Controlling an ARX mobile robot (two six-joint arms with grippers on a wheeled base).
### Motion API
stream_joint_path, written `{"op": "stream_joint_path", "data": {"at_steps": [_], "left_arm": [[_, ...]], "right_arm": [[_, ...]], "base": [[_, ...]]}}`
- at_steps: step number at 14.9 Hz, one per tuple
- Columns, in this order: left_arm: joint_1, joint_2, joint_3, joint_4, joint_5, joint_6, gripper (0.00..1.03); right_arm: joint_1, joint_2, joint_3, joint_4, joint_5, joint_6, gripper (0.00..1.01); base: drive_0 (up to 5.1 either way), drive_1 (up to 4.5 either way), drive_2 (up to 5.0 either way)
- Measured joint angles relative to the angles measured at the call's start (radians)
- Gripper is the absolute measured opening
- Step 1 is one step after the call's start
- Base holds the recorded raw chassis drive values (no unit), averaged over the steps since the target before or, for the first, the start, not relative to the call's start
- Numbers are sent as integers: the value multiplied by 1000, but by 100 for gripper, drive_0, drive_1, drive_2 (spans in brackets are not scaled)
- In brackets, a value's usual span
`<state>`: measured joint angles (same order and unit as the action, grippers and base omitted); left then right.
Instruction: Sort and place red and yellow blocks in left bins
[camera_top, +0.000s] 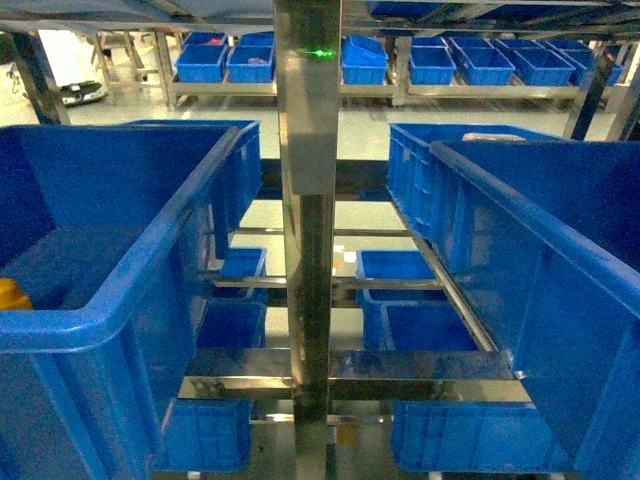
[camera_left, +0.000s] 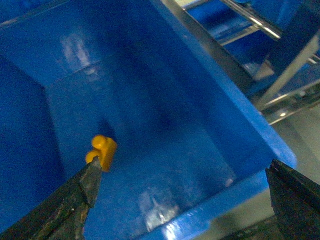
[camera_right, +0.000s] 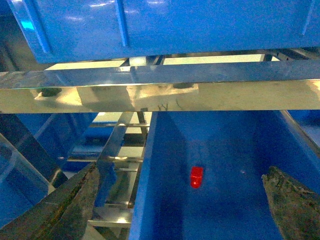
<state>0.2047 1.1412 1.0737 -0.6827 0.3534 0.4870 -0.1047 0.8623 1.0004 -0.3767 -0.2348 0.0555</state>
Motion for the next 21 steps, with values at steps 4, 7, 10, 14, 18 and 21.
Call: {"op": "stream_joint_path", "data": {"at_steps": [4, 7, 10, 14, 18, 21], "left_arm": [[-20, -97, 34, 40, 105, -48, 98], [-26, -104, 48, 43, 114, -91, 98], [-69, -176, -97, 386, -57, -195, 87], [-121, -422, -581, 932, -279, -456, 38], [-201, -562, -809, 1006, -356, -483, 2], [-204, -644, -909, 1007, -354, -483, 2]], "right_arm": [[0, 0, 0, 0, 0, 0, 98], [0, 0, 0, 0, 1, 0, 98], [22, -30, -68, 180, 84, -19, 90], [104, -251, -489, 500, 235, -49, 39], [105, -388, -725, 585, 235, -53, 2], [105, -464, -828, 596, 235, -53, 2]], "base": [[0, 0, 0], [0, 0, 0], [0, 0, 0], [0, 0, 0], [0, 0, 0], [0, 0, 0]]}}
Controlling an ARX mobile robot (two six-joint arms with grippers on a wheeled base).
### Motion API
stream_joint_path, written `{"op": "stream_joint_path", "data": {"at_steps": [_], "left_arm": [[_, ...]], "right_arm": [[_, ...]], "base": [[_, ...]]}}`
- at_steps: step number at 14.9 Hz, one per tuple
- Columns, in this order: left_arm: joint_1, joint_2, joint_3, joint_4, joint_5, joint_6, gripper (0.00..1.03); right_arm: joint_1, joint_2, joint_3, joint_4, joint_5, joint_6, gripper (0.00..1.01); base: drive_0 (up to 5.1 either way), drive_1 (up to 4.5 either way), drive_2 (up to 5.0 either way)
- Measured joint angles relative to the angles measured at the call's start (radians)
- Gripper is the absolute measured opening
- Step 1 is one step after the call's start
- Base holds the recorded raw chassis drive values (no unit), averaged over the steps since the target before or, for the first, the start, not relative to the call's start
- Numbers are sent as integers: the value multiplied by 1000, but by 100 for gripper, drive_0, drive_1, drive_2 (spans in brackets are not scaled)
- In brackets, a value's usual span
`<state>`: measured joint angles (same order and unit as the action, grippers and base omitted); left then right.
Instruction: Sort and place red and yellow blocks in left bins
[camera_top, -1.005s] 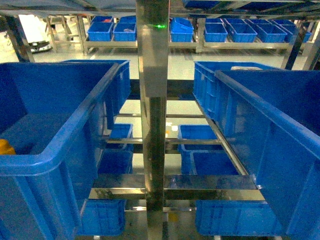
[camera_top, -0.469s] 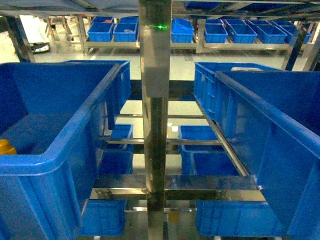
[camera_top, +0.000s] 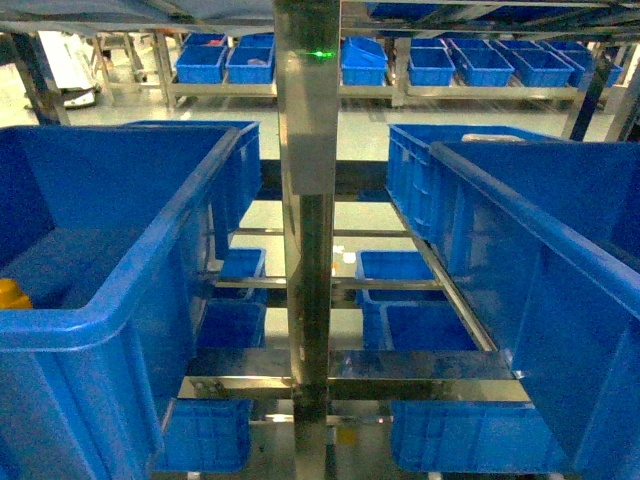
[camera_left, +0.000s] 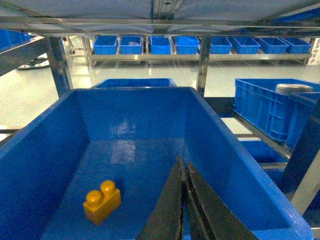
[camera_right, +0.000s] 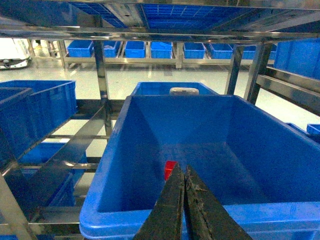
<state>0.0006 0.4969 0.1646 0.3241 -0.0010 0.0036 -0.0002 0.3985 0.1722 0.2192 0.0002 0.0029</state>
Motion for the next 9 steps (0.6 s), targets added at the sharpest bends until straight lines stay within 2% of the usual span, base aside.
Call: {"op": "stream_joint_path", "data": {"at_steps": [9], "left_arm": [[0, -232, -121, -104, 0, 0, 2]], "right_arm": [[0, -193, -124, -61, 0, 0, 2]], "base": [[0, 0, 0]]}}
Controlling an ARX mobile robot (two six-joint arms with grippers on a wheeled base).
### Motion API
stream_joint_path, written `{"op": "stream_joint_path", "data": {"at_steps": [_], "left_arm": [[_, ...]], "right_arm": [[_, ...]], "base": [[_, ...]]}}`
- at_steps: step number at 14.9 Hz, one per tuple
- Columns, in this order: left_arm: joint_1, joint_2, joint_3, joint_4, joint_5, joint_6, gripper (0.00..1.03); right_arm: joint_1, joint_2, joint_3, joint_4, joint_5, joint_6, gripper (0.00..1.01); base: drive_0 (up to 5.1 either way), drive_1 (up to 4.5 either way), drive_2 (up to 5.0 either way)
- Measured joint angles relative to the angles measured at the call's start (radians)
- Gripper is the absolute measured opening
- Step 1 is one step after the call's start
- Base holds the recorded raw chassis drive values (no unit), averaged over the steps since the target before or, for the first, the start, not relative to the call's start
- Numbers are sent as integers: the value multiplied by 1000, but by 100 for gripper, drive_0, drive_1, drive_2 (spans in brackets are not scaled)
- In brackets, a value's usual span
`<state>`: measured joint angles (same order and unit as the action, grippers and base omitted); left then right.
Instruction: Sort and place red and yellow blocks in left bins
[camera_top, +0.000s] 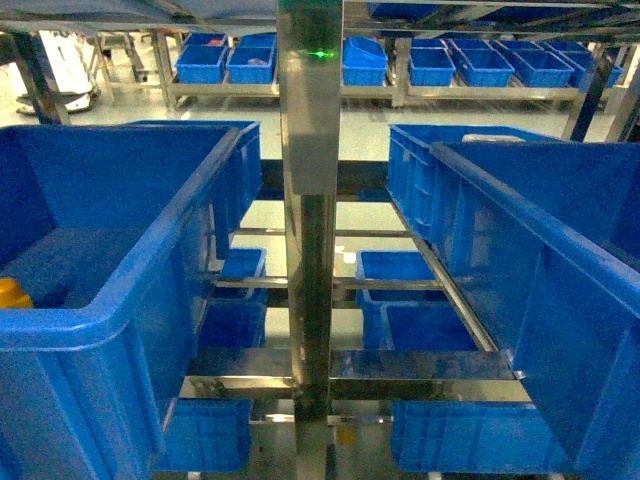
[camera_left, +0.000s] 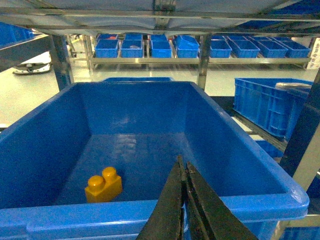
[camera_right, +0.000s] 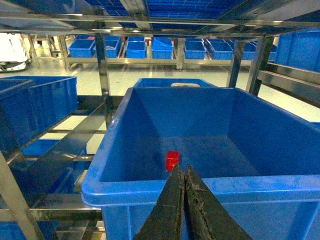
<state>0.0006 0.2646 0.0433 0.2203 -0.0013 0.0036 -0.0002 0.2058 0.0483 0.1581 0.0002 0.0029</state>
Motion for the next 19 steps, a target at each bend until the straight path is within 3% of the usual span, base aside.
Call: {"op": "stream_joint_path", "data": {"at_steps": [1, 3, 5, 6, 8, 9, 12, 19], "left_arm": [[0, -21, -10, -6, 0, 0, 2], [0, -62, -29, -17, 0, 0, 2], [0, -98, -29, -52, -1, 0, 2], [0, -190, -28, -196, 3, 0, 2], [-1, -254, -24, -217, -2, 0, 2], [-1, -254, -28, -234, -1, -2, 5], [-1, -254, -28, -226, 1, -2, 43], [-1, -254, -28, -226, 0, -2, 71]], "right_arm": [[0, -16, -7, -11, 0, 0, 2], [0, -185, -35, -188, -1, -1, 2], [0, -200, -34, -174, 0, -1, 2], [0, -201, -34, -156, -1, -2, 2], [0, -201, -34, -161, -1, -2, 2], [0, -201, -34, -162, 0, -2, 12], [0, -201, -34, -162, 0, -2, 51], [0, -201, -34, -163, 0, -2, 80]], "base": [[0, 0, 0], [0, 0, 0], [0, 0, 0], [0, 0, 0], [0, 0, 0], [0, 0, 0], [0, 0, 0], [0, 0, 0]]}}
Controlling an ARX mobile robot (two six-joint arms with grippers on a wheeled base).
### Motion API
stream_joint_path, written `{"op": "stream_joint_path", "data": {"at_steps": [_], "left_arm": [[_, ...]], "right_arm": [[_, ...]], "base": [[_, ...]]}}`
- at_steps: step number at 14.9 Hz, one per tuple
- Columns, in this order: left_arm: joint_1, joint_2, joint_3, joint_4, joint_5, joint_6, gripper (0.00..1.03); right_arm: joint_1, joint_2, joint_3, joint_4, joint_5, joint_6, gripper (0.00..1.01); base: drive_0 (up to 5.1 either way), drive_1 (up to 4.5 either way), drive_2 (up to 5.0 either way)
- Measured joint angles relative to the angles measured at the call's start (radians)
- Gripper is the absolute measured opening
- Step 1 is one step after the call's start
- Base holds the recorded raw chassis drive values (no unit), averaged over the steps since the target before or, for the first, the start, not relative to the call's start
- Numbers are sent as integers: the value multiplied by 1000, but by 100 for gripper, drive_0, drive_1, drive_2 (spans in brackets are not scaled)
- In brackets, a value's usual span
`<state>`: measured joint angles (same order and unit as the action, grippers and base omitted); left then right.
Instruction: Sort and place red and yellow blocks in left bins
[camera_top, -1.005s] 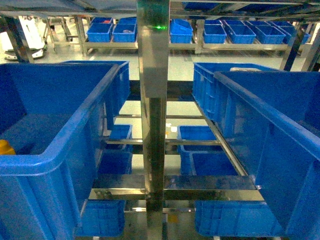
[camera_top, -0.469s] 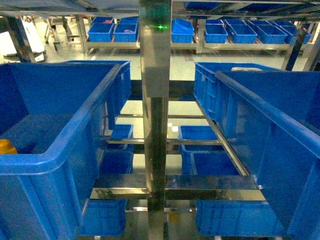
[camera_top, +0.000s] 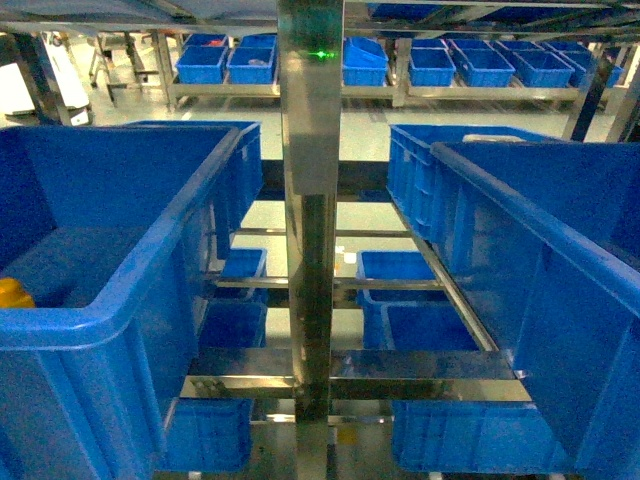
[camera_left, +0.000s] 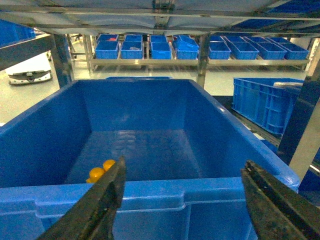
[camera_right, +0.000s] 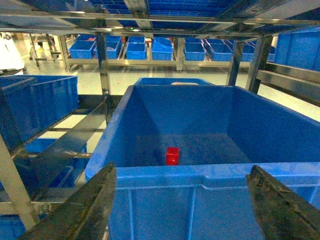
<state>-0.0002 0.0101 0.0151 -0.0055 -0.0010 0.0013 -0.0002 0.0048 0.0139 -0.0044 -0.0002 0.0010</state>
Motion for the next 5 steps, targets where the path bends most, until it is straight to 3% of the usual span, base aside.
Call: {"op": "stream_joint_path", "data": {"at_steps": [5], "left_arm": [[0, 0, 0, 0, 0, 0, 88]], "right_arm": [[0, 0, 0, 0, 0, 0, 95]], "base": [[0, 0, 0]]}}
